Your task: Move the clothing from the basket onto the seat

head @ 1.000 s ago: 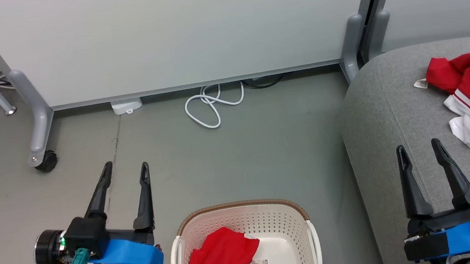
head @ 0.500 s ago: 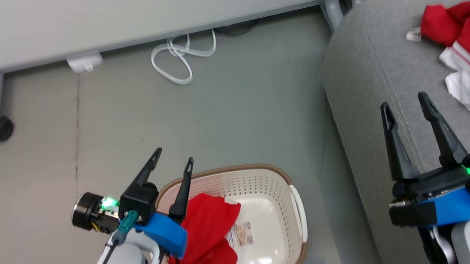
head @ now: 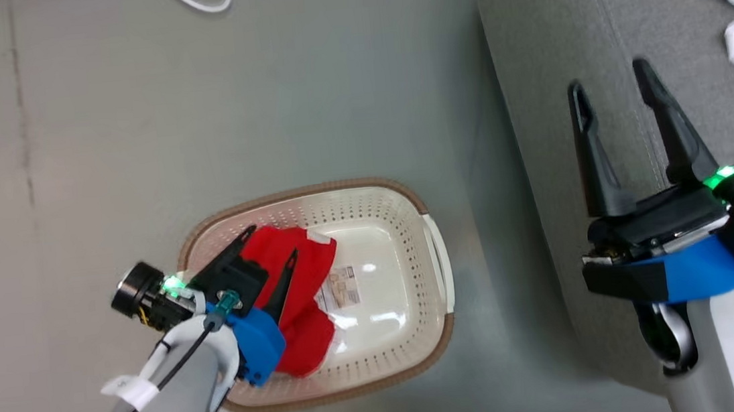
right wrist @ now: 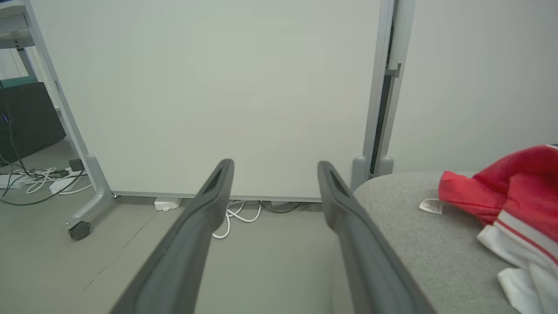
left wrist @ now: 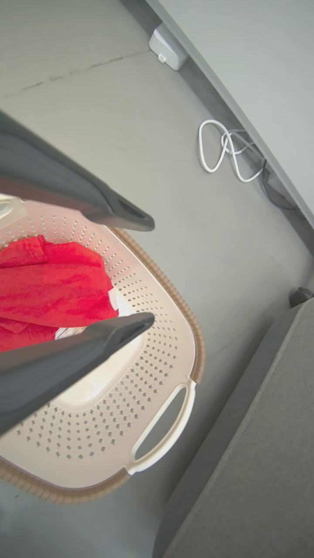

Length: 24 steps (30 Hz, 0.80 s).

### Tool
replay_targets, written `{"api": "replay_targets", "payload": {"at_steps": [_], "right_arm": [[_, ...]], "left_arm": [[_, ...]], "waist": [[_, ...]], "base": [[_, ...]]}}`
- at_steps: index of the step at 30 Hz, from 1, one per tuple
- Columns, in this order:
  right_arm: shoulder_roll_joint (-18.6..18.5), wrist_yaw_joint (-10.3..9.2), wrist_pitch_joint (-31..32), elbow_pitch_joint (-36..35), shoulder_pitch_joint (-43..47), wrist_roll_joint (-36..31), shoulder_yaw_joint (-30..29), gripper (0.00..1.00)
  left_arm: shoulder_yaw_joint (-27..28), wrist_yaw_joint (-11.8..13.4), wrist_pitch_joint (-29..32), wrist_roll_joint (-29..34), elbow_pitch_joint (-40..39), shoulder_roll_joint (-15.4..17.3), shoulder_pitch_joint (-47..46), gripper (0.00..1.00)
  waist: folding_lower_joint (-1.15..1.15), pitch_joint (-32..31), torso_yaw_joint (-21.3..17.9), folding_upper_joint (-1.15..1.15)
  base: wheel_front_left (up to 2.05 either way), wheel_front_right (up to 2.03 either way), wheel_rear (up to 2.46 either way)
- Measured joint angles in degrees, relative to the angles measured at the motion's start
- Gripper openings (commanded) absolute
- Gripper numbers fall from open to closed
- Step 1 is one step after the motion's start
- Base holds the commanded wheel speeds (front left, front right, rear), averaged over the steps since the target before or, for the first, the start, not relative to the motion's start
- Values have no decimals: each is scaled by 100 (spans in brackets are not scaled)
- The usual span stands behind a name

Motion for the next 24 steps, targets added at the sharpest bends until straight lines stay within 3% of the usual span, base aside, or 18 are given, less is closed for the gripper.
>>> {"api": "replay_targets", "payload": {"at_steps": [10,15,24], "right_arm": [[-1,0,0,-188,-503,11,157,100],[-1,0,0,-267,-638,30,178,100],[-1,0,0,-482,-722,75,156,100]], "left_arm": [[-1243,-1,15,-132,1368,109,-973,100],[-1871,-1,323,-155,1945,125,-1334,100],[-2520,-1,901,104,2320,277,-2012,100]], "waist": [[0,983,-298,0],[0,1395,-377,0],[0,2004,-478,0]], "base": [[0,0,0],[0,0,0],[0,0,0]]}}
